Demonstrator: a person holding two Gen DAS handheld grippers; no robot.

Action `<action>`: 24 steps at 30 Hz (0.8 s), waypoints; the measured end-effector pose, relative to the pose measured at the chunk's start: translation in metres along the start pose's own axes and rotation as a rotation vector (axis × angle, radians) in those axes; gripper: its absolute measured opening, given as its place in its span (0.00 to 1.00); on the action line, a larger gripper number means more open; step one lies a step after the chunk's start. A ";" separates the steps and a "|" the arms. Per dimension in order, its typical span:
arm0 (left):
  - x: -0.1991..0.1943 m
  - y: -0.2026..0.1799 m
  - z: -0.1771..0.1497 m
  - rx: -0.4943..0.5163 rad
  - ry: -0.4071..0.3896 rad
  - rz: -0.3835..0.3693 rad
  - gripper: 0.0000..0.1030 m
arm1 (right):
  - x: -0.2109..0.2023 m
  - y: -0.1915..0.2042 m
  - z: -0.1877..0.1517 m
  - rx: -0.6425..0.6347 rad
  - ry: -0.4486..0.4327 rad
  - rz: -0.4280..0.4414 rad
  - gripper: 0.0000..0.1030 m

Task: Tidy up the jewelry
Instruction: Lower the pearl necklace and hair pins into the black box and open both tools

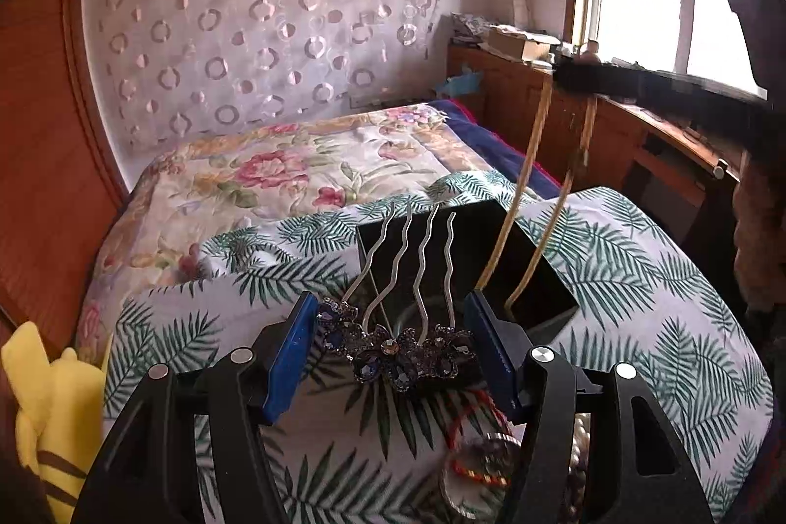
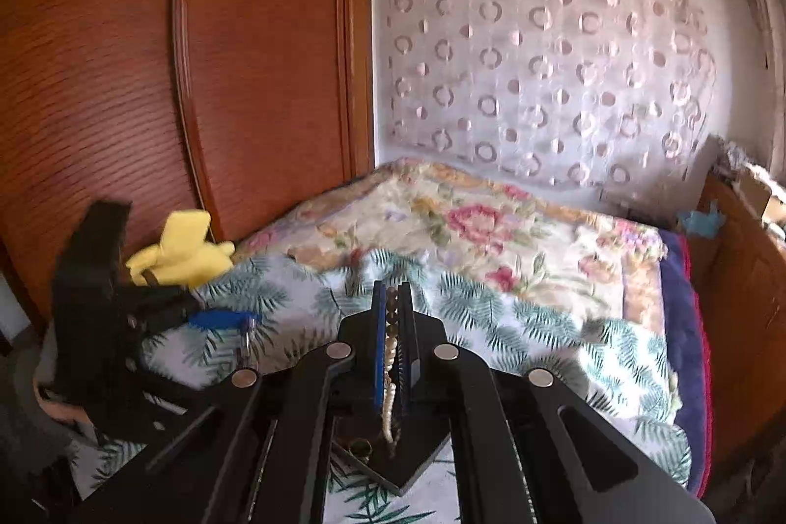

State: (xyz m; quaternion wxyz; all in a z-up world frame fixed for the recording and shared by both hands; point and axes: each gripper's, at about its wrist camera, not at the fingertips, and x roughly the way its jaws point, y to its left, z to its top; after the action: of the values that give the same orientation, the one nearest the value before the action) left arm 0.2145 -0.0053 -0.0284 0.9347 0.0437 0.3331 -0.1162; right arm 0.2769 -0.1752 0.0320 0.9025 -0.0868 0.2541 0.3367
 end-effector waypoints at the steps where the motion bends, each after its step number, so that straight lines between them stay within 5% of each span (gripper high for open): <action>1: 0.005 0.000 0.004 0.002 0.002 0.002 0.57 | 0.004 -0.002 -0.004 0.004 0.009 0.002 0.05; 7: 0.030 0.001 0.016 0.008 0.024 0.004 0.57 | 0.031 -0.019 -0.024 0.030 0.049 0.003 0.05; 16: 0.049 0.000 0.019 0.009 0.047 -0.004 0.57 | 0.028 -0.043 0.003 0.030 -0.023 0.004 0.05; 24: 0.063 0.002 0.024 0.010 0.064 -0.007 0.58 | 0.050 -0.045 -0.017 0.033 0.083 0.047 0.05</action>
State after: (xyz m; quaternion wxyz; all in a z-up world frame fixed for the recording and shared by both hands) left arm 0.2765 -0.0187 -0.0498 0.9230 0.0509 0.3623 -0.1196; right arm 0.3315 -0.1874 -0.0093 0.8842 -0.0800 0.2988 0.3499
